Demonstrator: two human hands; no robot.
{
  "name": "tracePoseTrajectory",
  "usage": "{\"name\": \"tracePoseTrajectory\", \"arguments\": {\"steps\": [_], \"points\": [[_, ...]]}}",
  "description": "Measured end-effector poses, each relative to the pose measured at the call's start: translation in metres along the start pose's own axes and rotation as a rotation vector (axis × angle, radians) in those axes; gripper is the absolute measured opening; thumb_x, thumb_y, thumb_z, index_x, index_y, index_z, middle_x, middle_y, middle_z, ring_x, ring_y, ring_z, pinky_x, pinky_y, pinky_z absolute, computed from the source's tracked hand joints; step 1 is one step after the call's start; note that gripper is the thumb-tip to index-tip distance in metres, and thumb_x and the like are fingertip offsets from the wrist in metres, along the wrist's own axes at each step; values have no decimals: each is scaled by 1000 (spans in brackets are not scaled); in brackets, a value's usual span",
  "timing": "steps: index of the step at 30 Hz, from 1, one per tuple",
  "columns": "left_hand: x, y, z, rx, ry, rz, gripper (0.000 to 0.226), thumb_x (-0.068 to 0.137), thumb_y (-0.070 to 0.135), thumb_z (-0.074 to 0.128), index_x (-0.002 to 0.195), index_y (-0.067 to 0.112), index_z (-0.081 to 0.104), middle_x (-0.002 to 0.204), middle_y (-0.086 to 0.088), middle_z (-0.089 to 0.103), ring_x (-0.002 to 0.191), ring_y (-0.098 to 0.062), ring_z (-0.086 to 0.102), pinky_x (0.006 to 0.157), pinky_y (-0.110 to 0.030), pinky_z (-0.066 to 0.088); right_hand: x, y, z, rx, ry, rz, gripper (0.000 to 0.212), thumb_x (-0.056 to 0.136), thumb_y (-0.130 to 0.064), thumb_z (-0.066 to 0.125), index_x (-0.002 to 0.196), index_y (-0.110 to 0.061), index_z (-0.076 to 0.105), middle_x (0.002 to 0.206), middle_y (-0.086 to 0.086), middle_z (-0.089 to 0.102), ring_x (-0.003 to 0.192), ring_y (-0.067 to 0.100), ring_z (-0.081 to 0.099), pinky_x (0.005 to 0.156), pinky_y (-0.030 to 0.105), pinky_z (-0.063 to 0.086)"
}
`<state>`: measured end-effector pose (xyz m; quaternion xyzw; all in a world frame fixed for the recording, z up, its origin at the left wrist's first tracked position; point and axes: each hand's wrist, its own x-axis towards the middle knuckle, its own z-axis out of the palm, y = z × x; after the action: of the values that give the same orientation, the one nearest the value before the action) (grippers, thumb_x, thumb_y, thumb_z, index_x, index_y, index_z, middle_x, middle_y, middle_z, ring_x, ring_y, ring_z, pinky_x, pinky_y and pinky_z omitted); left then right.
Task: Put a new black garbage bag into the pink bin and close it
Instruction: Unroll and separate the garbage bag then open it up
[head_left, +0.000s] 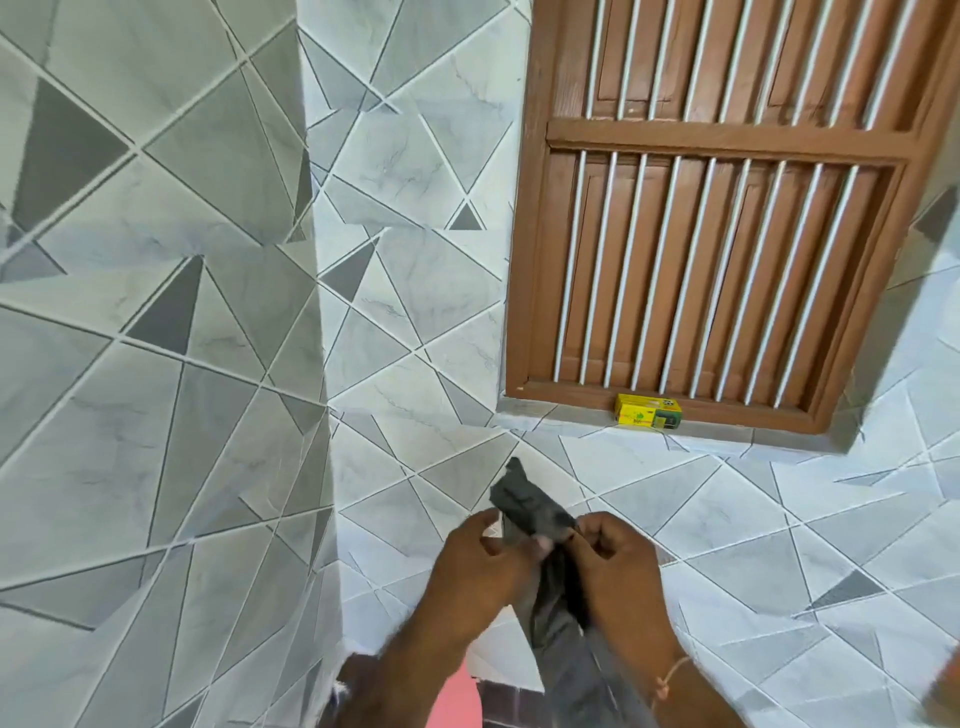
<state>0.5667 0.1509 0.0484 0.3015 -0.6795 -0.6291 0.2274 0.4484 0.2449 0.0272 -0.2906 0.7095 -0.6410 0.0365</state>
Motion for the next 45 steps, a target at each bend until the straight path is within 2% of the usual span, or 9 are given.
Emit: {"name": "tracePoseTrajectory", "arguments": {"steps": [6,12,17,22,26,35,39,41,45], "points": [[-2,12,14,-143,209,114,21,88,2,65,93,22,71,86,5,76,78,-13,73,63,-23,59,1,-4,-38,41,-33,26,36,93,-14,59,57,-11,59,50,-8,55,48,8,45,47,13,39],[-8,16,41,-16,267,254,15,89,14,66,90,24,77,85,7,77,82,-16,72,75,-30,61,-6,-10,-55,-107,279,-2,10,90,-29,63,81,-25,60,84,-5,67,72,8,59,82,40,53],[-15,20,68,23,226,263,23,87,7,62,89,22,79,81,5,78,73,-21,73,69,-35,62,-21,-24,-41,163,-101,42,34,74,-39,76,105,-37,60,95,-24,69,86,-11,65,68,16,55],[-13,15,65,50,301,259,27,83,0,62,71,21,73,66,15,72,62,-3,65,54,-9,47,-3,-8,-49,205,31,125,17,86,-7,63,71,-12,71,63,1,71,61,17,57,62,33,50],[-1,6,29,-90,427,214,32,80,-14,53,76,11,72,67,2,72,67,-17,61,61,-27,46,14,9,-81,239,92,149,24,88,1,58,71,-8,73,64,2,71,61,19,58,59,29,46],[23,10,5,-64,536,202,33,94,25,53,77,-1,65,71,-19,65,64,-22,54,64,-35,42,13,9,-81,141,-234,171,12,88,-21,67,100,-22,69,101,3,72,94,23,68,72,29,57],[21,17,17,164,547,344,33,94,23,57,65,8,58,64,-9,60,63,-24,53,59,-33,38,3,-14,-72,17,-342,29,106,49,-77,70,140,-39,32,129,-19,48,119,2,51,99,28,46],[15,22,26,277,559,392,32,92,25,60,62,18,53,61,3,58,61,-19,53,57,-31,37,-7,-26,-64,-53,-439,-65,123,35,-86,68,142,-43,27,131,-26,48,122,-7,48,100,26,44],[11,26,34,343,518,420,27,88,35,64,67,21,57,62,6,63,62,-15,60,59,-33,47,-17,-39,-51,-177,-502,-123,81,51,-64,81,125,-46,52,113,-25,66,103,-8,61,86,18,51]]}}
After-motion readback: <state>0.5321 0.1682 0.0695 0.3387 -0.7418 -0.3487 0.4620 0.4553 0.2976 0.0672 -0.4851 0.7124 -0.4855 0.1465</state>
